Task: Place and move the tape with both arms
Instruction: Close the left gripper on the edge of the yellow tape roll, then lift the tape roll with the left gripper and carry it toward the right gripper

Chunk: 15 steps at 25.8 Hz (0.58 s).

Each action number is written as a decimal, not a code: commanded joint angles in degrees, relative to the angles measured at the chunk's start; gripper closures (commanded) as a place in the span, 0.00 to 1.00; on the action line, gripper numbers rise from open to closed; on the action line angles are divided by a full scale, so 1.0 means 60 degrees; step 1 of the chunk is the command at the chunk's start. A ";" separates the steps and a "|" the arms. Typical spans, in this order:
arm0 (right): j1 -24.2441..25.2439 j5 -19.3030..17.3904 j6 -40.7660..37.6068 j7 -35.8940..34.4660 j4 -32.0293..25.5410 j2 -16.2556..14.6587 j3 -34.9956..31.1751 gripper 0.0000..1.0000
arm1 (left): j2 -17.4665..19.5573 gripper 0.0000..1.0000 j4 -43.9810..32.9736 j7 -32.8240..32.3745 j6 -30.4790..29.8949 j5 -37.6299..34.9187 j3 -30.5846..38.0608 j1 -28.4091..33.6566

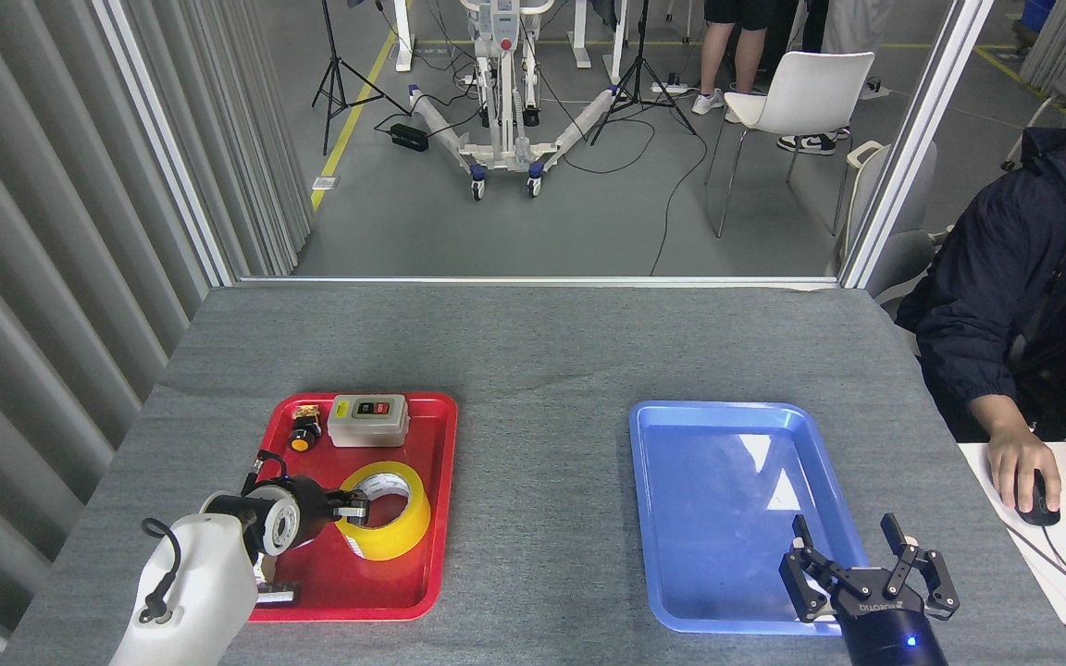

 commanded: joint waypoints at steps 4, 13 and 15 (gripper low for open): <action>-0.0013 0.0022 0.0002 0.0003 0.0000 0.0009 0.0000 0.00 | 0.0015 0.94 -0.0638 0.0438 -0.0019 0.0018 0.0586 0.0218; -0.0057 0.0066 -0.0012 0.0017 0.0000 0.0038 0.0000 0.00 | -0.0425 0.95 -0.1488 0.3397 -0.0004 0.2127 0.2109 0.1112; -0.0057 0.0110 -0.0012 0.0017 0.0000 0.0097 -0.0015 0.00 | -0.0439 0.95 -0.1766 0.3324 -0.0121 0.3343 0.2271 0.1332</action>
